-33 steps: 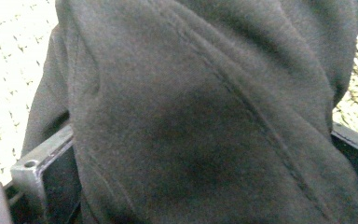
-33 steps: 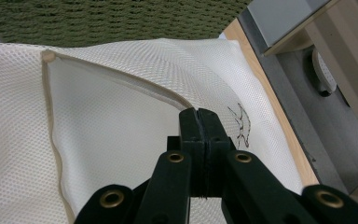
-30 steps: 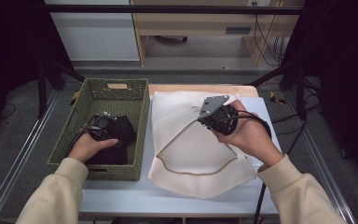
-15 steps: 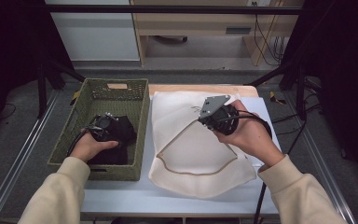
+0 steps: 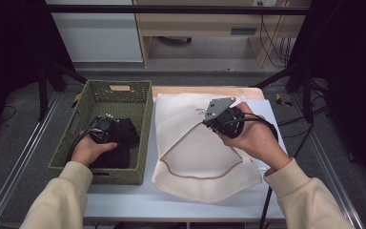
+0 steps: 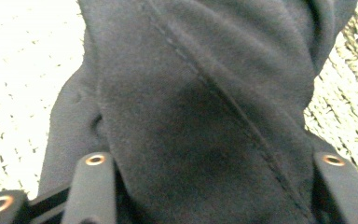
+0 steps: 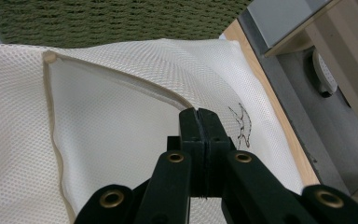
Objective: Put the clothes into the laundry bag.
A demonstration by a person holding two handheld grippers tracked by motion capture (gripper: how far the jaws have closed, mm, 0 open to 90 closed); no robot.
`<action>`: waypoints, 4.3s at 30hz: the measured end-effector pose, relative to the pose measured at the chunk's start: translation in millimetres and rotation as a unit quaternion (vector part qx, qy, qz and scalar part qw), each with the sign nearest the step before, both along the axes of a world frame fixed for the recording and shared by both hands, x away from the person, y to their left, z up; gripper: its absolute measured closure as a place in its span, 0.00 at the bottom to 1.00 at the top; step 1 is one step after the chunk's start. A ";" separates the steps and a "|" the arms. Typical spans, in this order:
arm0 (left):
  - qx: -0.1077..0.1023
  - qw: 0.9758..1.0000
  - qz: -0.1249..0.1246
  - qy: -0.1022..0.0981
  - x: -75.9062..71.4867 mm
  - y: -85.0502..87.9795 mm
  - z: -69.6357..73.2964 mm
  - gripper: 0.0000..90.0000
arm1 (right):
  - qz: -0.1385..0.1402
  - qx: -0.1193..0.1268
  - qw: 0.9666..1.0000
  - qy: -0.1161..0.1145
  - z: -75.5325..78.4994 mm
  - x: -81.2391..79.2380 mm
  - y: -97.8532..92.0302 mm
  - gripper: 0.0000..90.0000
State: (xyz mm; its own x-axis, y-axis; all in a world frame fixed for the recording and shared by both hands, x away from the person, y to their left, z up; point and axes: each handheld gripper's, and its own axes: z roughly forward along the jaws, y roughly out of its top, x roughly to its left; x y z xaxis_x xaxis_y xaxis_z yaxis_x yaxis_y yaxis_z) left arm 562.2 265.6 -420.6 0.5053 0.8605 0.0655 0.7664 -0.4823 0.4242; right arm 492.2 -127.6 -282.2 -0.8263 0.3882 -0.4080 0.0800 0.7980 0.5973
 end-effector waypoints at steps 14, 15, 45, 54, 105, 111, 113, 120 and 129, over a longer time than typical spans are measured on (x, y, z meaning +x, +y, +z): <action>-0.007 1.000 -0.002 -0.025 -2.7 6.3 5.3 0.63 | 0.001 0.000 1.000 0.000 0.2 -0.6 1.6 1.00; -0.007 0.999 0.000 -0.031 -2.3 6.6 6.4 0.63 | 0.002 -0.001 1.000 0.000 0.3 -0.3 1.3 1.00; -0.016 0.992 -0.018 -0.126 -8.5 5.8 37.2 0.71 | 0.000 -0.003 1.000 0.003 -3.4 2.2 1.3 1.00; -0.014 0.991 -0.019 -0.131 -11.1 6.5 41.4 0.72 | -0.001 -0.003 1.000 0.003 -3.9 2.4 1.8 1.00; -0.128 0.937 -0.029 -0.325 -97.4 20.7 143.0 0.72 | -0.010 0.000 1.000 0.006 0.5 6.2 -1.3 1.00; -0.134 0.930 -0.041 -0.340 -110.6 16.9 154.9 0.72 | -0.009 0.002 1.000 0.005 2.5 6.4 -0.2 1.00; -0.134 0.929 -0.042 -0.344 -113.1 16.6 156.9 0.72 | -0.009 0.002 1.000 0.005 2.5 6.3 0.1 1.00; -0.136 0.927 -0.041 -0.346 -115.3 16.9 158.2 0.71 | -0.009 0.003 1.000 0.005 2.5 6.3 0.1 1.00; -0.142 0.920 -0.050 -0.361 -122.3 15.9 164.2 0.71 | -0.011 0.003 1.000 0.005 3.1 7.1 0.6 1.00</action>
